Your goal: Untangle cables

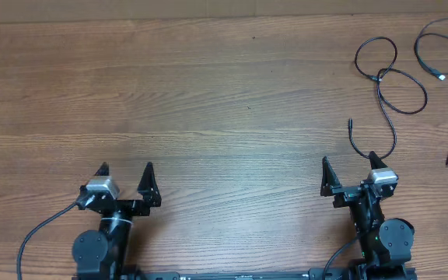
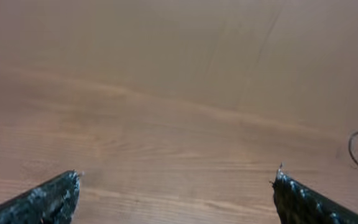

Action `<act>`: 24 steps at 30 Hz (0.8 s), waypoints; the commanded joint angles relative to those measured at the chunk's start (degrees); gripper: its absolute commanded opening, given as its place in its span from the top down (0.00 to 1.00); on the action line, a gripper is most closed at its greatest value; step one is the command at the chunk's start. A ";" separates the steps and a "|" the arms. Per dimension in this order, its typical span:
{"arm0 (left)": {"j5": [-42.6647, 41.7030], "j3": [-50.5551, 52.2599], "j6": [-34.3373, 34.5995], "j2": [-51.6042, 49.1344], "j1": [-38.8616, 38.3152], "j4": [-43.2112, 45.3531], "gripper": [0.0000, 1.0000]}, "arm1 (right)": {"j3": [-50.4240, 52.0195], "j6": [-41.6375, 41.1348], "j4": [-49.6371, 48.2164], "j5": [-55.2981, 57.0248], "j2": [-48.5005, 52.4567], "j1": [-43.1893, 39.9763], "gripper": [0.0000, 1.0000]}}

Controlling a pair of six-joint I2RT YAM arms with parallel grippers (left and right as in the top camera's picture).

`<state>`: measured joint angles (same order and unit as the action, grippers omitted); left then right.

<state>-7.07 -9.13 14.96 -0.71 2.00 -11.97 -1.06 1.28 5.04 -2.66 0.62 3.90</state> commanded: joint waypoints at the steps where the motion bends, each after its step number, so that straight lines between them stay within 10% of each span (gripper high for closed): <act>1: -1.79 5.70 -1.33 0.55 0.26 7.19 0.00 | 0.61 0.11 -0.37 0.04 -0.50 0.37 0.00; 11: -0.90 8.87 -14.84 0.57 0.22 8.09 0.01 | 0.61 0.11 -0.37 0.07 -0.50 0.37 0.00; 24: 0.13 8.87 -14.82 0.57 0.39 8.13 0.00 | 0.61 0.09 -0.37 0.07 -0.50 0.37 0.00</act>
<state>-7.51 -0.60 1.26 -0.69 2.00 -3.79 -1.06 1.28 5.04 -2.63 0.62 3.90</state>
